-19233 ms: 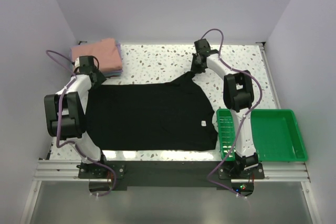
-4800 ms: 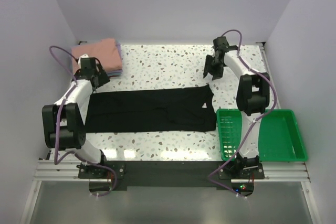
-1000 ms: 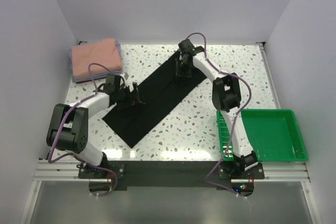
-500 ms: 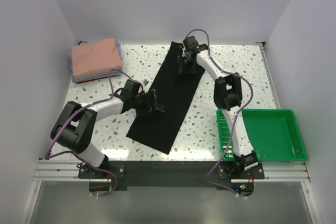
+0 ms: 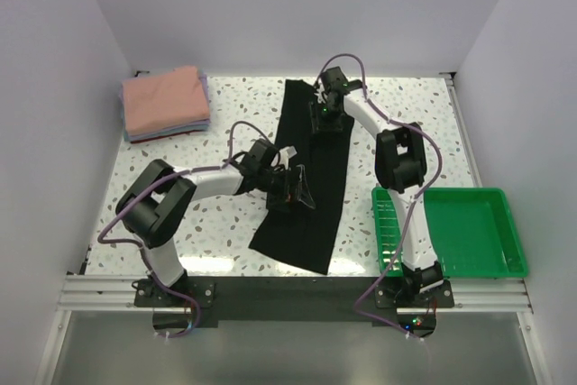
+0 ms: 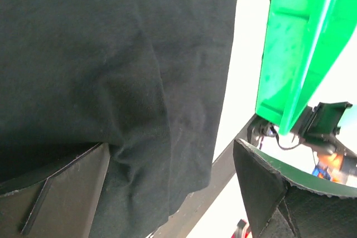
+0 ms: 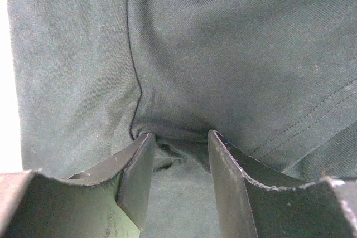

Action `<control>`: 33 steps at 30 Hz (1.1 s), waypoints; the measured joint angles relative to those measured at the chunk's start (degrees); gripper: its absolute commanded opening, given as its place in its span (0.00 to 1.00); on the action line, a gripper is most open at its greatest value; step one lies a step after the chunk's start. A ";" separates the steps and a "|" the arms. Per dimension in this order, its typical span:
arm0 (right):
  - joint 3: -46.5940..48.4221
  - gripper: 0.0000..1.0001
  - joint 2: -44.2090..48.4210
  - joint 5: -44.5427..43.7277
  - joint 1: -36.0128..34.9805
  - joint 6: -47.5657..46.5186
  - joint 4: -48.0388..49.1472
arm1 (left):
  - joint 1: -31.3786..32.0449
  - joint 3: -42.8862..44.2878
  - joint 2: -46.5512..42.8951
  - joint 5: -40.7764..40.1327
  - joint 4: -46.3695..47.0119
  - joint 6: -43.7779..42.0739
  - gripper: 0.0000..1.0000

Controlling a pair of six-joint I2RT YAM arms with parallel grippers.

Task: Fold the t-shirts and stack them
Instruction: Fold the tshirt

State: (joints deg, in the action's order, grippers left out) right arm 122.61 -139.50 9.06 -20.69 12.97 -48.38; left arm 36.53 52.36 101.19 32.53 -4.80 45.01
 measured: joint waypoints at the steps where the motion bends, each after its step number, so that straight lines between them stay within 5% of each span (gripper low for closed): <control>1: -0.50 0.48 0.33 0.13 0.02 0.04 -0.02 | 0.31 0.39 0.44 0.63 0.04 -0.31 0.97; 9: -5.68 0.50 5.77 1.09 -0.39 1.40 -0.33 | 2.40 0.76 -3.37 -4.96 -7.10 -3.26 0.98; 17: -18.23 0.50 23.08 1.11 -3.69 5.51 0.59 | 2.49 0.22 -21.51 -16.90 -16.65 -5.01 1.00; 26: -52.37 0.46 50.80 0.44 -17.16 15.65 6.88 | 2.36 -8.31 -29.90 -25.40 -22.69 -6.32 0.96; 33: -73.11 0.42 60.33 -2.95 -28.41 28.35 9.46 | 2.16 -15.58 -33.46 -27.56 -24.81 -6.36 0.91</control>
State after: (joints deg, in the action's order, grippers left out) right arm 49.50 -79.18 6.11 -49.10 41.32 -38.92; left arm 38.70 36.77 67.72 4.97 -29.61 38.65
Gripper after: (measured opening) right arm 0.435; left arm 0.918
